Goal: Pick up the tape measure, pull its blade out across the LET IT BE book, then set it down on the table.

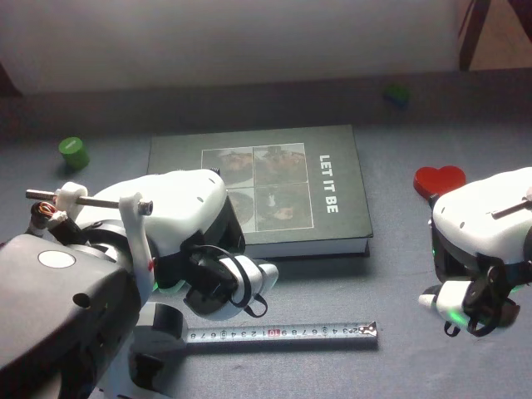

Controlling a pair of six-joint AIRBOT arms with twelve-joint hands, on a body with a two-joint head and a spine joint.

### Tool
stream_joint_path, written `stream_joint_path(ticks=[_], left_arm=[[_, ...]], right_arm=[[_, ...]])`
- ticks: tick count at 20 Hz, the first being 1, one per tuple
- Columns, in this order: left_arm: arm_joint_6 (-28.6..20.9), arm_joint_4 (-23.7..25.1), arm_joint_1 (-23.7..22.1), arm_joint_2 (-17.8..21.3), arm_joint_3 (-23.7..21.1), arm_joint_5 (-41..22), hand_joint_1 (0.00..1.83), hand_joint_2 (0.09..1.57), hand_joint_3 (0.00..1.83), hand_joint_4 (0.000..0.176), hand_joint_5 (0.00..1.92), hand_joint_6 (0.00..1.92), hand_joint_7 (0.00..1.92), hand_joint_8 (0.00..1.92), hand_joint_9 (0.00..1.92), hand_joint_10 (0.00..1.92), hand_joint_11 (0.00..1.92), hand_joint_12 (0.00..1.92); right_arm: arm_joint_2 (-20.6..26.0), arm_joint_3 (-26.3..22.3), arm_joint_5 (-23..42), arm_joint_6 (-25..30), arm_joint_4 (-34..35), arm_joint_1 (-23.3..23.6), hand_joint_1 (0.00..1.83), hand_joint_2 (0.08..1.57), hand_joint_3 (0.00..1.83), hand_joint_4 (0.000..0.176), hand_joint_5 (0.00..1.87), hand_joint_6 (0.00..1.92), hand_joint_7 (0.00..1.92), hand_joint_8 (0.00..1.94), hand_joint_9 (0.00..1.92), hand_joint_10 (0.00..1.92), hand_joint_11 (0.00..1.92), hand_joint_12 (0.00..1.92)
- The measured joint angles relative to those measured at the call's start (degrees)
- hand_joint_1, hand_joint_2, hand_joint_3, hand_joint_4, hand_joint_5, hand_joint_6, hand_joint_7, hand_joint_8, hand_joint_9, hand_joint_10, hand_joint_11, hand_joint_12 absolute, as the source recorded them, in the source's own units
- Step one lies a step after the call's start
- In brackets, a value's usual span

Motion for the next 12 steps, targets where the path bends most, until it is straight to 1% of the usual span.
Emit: stream_joint_path(ticks=[1,2,3,4,5,7,9,10,12], left_arm=[[0.2,-0.1,0.0,0.0,0.0,0.0,0.13,1.09,0.11,0.000,0.12,0.07,0.13,0.06,0.10,0.08,0.00,0.44],[0.1,-0.4,0.0,0.0,0.2,0.2,0.11,1.14,0.01,0.000,0.13,0.01,0.13,0.00,0.11,0.01,0.00,0.42],[0.0,-0.1,0.0,0.0,0.2,0.2,0.11,1.13,0.00,0.000,0.13,0.00,0.14,0.00,0.14,0.01,0.00,0.47],[0.1,0.2,0.0,0.0,0.3,0.2,0.12,1.13,0.00,0.000,0.15,0.01,0.17,0.01,0.16,0.01,0.00,0.50],[0.1,0.4,-0.2,0.3,0.5,0.5,0.12,1.12,0.00,0.000,0.16,0.01,0.18,0.01,0.16,0.01,0.00,0.51],[0.3,0.0,-0.6,1.0,1.0,0.7,0.12,1.12,0.00,0.000,0.17,0.01,0.18,0.01,0.16,0.01,0.00,0.51],[0.5,-0.3,-0.6,1.6,1.6,1.4,0.11,1.11,0.00,0.000,0.17,0.01,0.18,0.01,0.17,0.01,0.00,0.52],[1.2,-0.4,-0.6,2.2,1.7,2.1,0.09,1.11,0.00,0.000,0.17,0.01,0.18,0.00,0.17,0.00,0.00,0.52],[2.5,-0.4,-0.7,4.6,2.8,6.2,0.09,1.10,0.00,0.000,0.17,0.00,0.18,0.00,0.16,0.00,0.00,0.52]], right_arm=[[0.0,0.0,-0.1,-0.1,-0.1,0.0,0.00,1.09,0.18,0.055,0.06,0.06,0.08,0.04,0.03,0.03,0.00,0.40],[0.0,0.0,-0.2,-0.1,0.2,0.0,0.00,1.17,0.03,0.048,0.09,0.01,0.11,0.00,0.05,0.00,0.00,0.45],[0.0,0.0,-0.1,0.0,0.5,0.0,0.00,1.18,0.02,0.043,0.11,0.01,0.12,0.00,0.07,0.01,0.00,0.49],[0.0,0.0,0.0,0.0,0.4,0.0,0.00,1.18,0.01,0.040,0.13,0.01,0.14,0.01,0.09,0.01,0.00,0.57],[0.0,0.0,-0.1,-0.1,0.0,0.0,0.00,1.19,0.01,0.039,0.13,0.01,0.15,0.01,0.10,0.01,0.00,0.61],[0.0,0.0,-0.2,-0.2,-0.3,0.0,0.00,1.20,0.01,0.035,0.13,0.00,0.12,0.00,0.09,0.00,0.00,0.58],[-0.1,0.0,0.0,-0.3,0.4,0.0,0.01,1.20,0.01,0.034,0.13,0.00,0.13,0.00,0.10,0.00,0.00,0.60],[-0.1,0.0,-0.1,-0.3,0.7,0.0,0.01,1.20,0.00,0.034,0.13,0.00,0.13,0.00,0.11,0.01,0.00,0.61],[-0.1,0.0,-0.1,-0.3,1.0,0.0,0.02,1.20,0.00,0.033,0.15,0.01,0.17,0.01,0.13,0.01,0.00,0.69]])
